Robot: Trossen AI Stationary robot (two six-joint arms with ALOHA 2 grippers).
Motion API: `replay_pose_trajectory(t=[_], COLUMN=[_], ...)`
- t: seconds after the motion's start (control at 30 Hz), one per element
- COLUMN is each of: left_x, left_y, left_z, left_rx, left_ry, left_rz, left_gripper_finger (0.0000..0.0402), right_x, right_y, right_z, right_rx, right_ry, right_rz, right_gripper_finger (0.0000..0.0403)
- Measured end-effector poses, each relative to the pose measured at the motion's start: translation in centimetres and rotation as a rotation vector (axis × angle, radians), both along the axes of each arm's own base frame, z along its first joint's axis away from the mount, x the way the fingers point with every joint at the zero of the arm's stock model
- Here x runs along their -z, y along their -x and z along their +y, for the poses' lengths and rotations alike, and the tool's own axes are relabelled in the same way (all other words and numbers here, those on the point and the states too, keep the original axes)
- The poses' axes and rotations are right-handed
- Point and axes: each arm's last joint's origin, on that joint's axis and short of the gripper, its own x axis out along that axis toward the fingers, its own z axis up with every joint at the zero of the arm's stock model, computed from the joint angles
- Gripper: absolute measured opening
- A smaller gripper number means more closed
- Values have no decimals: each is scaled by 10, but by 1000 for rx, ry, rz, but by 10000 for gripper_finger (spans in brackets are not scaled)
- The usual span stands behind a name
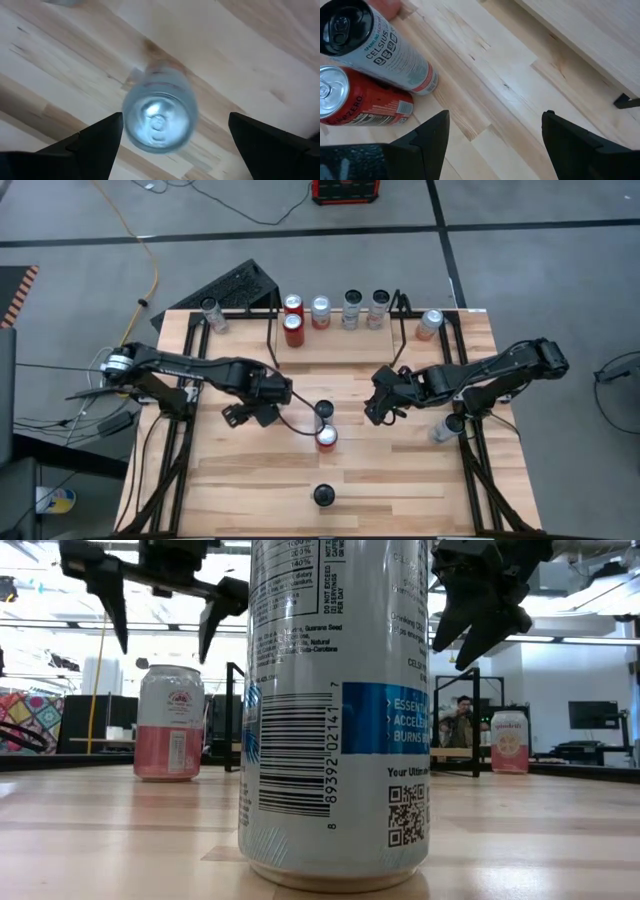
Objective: Place canned beverage on shelf
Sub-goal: Put the bottom orange white soda can on the shelf
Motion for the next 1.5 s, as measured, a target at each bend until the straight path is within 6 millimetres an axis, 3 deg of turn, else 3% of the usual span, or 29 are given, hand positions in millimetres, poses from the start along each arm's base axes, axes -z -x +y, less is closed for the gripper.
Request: replay_pose_trajectory(t=[0.43, 0.97, 1.17, 1.33, 1.5], left_x=[7, 63, 55, 54, 54], left_y=[-5, -32, -29, -29, -28], left_z=[10, 14, 15, 17, 21], left_rx=[-8, 4, -12, -153, -487], left_ry=[13, -16, 8, 15, 78], left_rz=[2, 208, 176, 164, 161], left_gripper_finger=[350, 348, 302, 282, 288], right_x=[0, 0, 1, 1, 0], right_y=[0, 1, 1, 1, 1], right_z=[0, 2, 2, 2, 2], right_rx=[0, -9, -22, -23, -22], right_ry=[0, 2, 12, 13, 13], right_rz=[0, 5, 13, 14, 10], right_gripper_finger=[291, 291, 291, 291, 291])
